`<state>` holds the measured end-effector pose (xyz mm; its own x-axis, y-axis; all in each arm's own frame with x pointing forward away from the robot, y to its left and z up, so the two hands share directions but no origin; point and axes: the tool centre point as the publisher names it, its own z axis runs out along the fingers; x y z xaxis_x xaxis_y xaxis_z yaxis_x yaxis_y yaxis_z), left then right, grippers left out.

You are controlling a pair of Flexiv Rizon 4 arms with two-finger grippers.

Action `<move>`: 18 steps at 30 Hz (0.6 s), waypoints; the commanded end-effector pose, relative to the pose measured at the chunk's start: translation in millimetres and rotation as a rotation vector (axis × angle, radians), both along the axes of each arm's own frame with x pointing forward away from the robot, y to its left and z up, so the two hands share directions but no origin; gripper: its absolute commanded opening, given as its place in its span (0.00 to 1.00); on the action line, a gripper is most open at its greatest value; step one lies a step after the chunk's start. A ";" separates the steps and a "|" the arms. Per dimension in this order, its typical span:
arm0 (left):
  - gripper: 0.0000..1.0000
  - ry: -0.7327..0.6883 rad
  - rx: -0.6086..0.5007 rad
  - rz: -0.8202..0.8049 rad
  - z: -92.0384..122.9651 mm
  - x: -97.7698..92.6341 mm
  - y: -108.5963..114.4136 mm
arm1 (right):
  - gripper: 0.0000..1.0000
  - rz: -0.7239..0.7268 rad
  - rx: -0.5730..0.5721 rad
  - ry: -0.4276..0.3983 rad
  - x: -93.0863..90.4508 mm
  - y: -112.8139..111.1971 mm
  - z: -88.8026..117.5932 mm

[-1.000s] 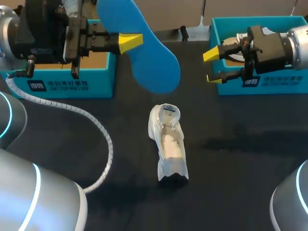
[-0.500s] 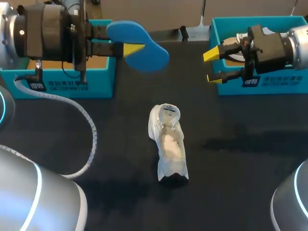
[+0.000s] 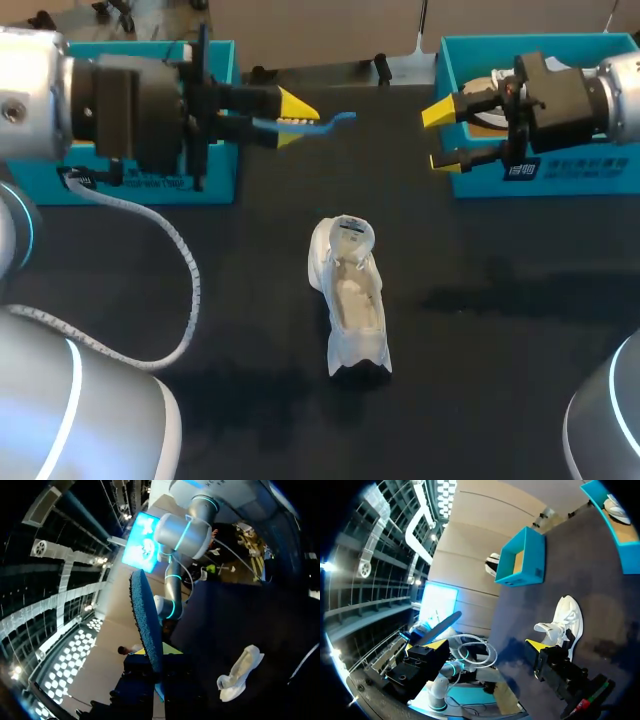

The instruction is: Take the shoe out of the shoebox, open the shoe tongue, remove and reinsert the insole, then place the shoe into the shoebox

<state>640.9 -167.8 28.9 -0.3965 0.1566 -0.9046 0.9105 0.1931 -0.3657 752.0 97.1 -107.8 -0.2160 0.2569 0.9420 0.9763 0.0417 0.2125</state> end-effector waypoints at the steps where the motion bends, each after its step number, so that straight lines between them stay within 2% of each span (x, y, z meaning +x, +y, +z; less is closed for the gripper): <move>1: 0.00 -0.074 0.030 0.011 -3.1 -5.1 0.9 | 1.00 -0.002 -0.002 0.000 0.0 1.5 -0.3; 7: 0.00 -0.074 0.030 0.011 -3.1 -5.1 0.9 | 1.00 -0.002 -0.002 0.000 0.0 1.5 -0.3; 11: 0.00 -0.164 -0.045 0.015 -19.2 -1.7 0.2 | 1.00 -0.002 -0.002 0.000 0.0 1.5 -0.3; 14: 0.00 -0.206 -0.060 0.040 -31.4 4.1 1.1 | 1.00 -0.002 -0.002 0.000 0.0 1.5 -0.3; 18: 0.00 -0.350 -0.002 0.065 -47.8 14.1 -4.6 | 1.00 -0.002 -0.002 0.000 0.0 1.5 -0.3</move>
